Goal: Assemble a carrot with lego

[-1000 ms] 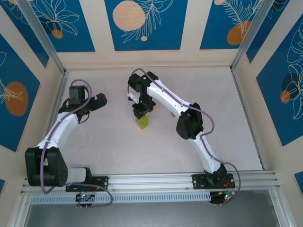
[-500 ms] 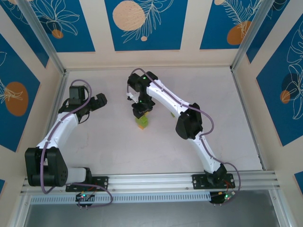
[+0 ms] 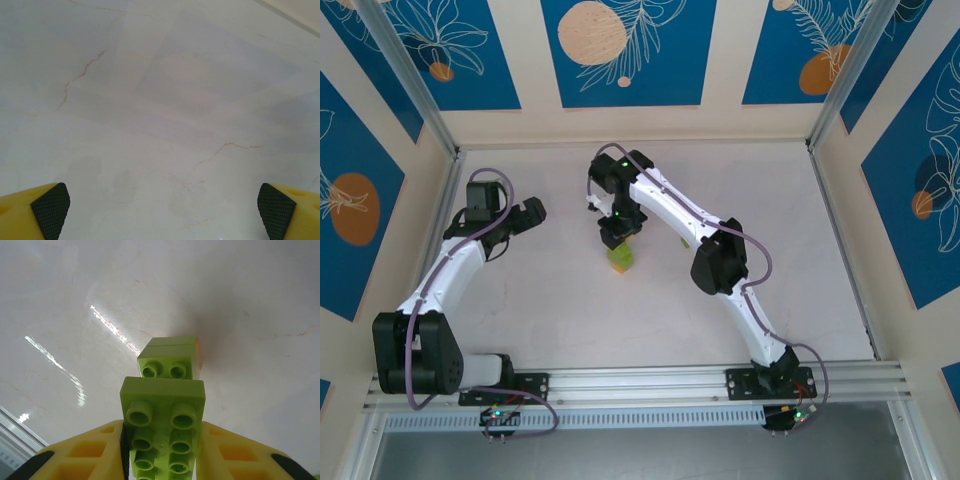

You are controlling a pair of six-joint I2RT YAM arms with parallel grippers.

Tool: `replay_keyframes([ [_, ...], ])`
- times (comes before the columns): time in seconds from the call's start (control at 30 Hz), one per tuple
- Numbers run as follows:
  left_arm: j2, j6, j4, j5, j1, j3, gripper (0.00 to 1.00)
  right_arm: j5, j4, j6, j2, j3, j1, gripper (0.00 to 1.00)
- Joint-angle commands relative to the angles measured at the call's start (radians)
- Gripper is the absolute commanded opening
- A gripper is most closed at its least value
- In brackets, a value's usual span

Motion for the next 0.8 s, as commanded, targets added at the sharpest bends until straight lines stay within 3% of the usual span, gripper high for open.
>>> replay_keyframes([
  [0.0, -0.006, 0.012, 0.009, 0.009, 0.014, 0.001, 0.99, 0.000, -0.012, -0.030, 0.005, 0.001, 0.007, 0.35],
  [0.77, 0.000, 0.010, 0.011, 0.011, 0.014, 0.000, 0.99, -0.033, -0.014, -0.072, 0.006, -0.058, 0.016, 0.35],
])
